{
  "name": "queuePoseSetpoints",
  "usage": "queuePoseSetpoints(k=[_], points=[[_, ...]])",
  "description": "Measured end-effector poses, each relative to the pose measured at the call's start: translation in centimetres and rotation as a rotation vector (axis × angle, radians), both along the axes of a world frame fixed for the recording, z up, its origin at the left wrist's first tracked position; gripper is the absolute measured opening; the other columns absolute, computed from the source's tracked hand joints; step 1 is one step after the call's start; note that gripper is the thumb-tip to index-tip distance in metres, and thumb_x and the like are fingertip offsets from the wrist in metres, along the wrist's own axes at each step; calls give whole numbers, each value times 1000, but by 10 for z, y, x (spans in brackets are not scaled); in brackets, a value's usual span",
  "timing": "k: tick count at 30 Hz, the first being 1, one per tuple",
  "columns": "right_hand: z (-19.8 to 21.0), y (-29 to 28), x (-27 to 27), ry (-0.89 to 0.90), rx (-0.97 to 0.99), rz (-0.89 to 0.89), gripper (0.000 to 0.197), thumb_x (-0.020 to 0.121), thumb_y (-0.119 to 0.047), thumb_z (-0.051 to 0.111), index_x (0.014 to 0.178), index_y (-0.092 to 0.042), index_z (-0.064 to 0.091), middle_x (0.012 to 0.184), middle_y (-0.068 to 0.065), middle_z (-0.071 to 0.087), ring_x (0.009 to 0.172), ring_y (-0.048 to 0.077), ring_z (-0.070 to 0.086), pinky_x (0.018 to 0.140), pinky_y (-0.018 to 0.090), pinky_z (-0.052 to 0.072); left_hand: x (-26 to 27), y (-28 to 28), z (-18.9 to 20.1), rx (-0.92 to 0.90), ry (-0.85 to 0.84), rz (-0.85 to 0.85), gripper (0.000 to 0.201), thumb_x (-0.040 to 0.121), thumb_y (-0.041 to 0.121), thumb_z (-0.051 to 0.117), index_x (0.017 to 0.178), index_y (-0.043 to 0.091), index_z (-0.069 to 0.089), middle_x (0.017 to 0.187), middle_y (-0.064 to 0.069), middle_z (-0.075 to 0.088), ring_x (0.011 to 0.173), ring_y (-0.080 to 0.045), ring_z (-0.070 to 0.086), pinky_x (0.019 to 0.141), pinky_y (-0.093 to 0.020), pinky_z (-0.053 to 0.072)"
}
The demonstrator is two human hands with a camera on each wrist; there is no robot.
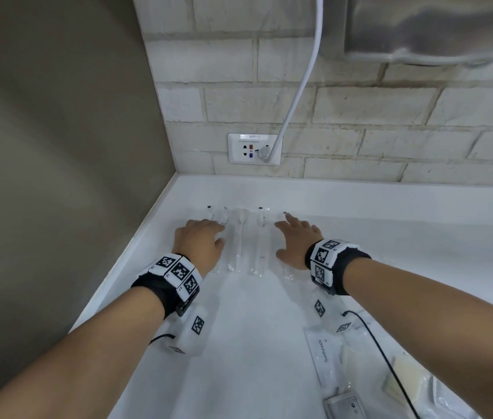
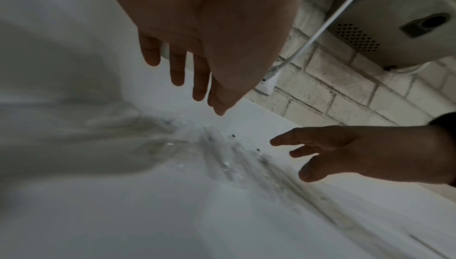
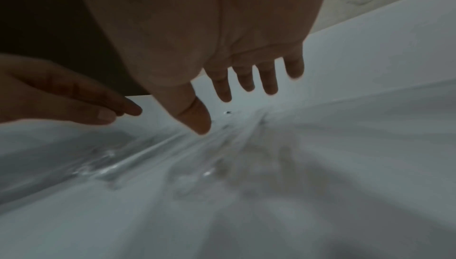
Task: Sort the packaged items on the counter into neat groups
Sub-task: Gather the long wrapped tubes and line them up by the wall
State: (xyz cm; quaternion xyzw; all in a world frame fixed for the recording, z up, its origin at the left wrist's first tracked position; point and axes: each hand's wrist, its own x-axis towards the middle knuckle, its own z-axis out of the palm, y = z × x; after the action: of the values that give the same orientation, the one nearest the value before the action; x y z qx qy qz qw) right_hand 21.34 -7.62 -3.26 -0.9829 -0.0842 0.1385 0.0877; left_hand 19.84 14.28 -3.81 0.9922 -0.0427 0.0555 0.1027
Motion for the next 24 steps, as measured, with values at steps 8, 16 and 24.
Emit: queuePoseSetpoints(k=[8, 16, 24], points=[[-3, -28, -8, 145, -45, -11, 82, 84, -40, 55, 154, -27, 13, 162, -6, 6, 148, 22, 16, 117, 44, 23, -2, -58, -6, 192, 223, -306, 46, 100, 39, 37, 145, 34, 40, 157, 11, 29, 150, -21, 10, 120, -47, -5], [-4, -16, -7, 138, -62, 37, 81, 84, -41, 53, 154, -28, 13, 163, -4, 3, 149, 25, 11, 120, 48, 8, -8, -51, -12, 240, 253, -266, 42, 100, 35, 36, 141, 37, 44, 156, 13, 33, 150, -21, 10, 119, -51, -9], [-5, -9, -2, 147, -67, 37, 80, 87, -44, 50, 154, -28, 11, 163, -4, 3, 149, 25, 10, 120, 49, 7, -8, -52, -10, 210, 286, -247, 43, 99, 34, 37, 141, 37, 43, 156, 14, 32, 150, -20, 10, 118, -53, -11]])
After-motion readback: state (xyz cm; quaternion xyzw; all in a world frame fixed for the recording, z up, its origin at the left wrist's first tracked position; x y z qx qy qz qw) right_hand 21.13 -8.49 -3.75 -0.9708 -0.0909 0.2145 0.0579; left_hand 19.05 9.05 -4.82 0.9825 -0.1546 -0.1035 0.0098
